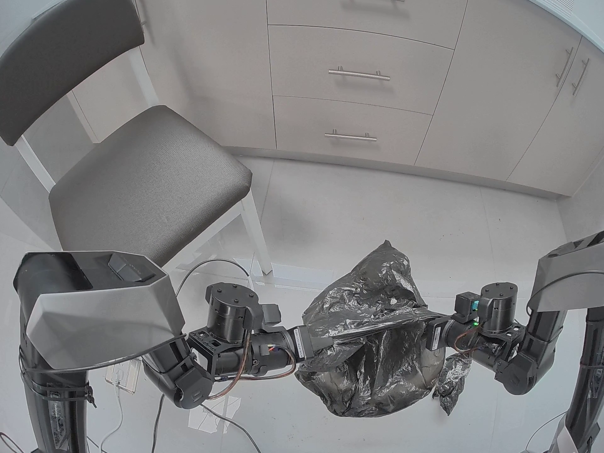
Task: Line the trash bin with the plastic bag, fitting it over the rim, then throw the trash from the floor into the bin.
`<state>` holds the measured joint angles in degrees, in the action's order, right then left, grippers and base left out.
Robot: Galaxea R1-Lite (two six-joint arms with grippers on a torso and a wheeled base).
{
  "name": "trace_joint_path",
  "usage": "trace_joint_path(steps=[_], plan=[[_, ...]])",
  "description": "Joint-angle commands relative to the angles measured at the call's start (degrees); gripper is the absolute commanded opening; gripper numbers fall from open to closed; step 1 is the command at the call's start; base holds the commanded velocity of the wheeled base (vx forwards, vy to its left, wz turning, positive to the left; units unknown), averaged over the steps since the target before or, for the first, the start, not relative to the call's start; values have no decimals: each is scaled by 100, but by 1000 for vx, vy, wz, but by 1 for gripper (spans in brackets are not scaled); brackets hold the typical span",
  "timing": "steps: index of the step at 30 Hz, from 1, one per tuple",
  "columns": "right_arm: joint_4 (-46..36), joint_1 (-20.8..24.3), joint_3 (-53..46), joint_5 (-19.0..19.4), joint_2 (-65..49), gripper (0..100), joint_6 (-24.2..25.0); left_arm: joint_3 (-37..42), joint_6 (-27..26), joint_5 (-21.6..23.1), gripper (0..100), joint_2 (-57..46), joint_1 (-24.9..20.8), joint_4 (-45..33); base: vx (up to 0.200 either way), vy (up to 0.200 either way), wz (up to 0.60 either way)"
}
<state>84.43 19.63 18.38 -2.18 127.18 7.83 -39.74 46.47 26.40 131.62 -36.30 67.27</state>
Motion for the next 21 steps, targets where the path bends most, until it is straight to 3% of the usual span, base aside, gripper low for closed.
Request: trace_joint_path(steps=[1,12,13,21], plan=[[557,-161,-248,7,1019,0,-299,-34,2,-13,0,127,-70,120,0,0,0],[557,-170,-212,-10,922,0,-273,-34,38,-21,0,136,-52,120,0,0,0],[557,-170,-212,-19,922,100,-273,-34,38,-21,0,136,-52,120,0,0,0],[557,-161,-204,16,632,100,-115,-25,29,-21,0,136,-52,120,0,0,0]])
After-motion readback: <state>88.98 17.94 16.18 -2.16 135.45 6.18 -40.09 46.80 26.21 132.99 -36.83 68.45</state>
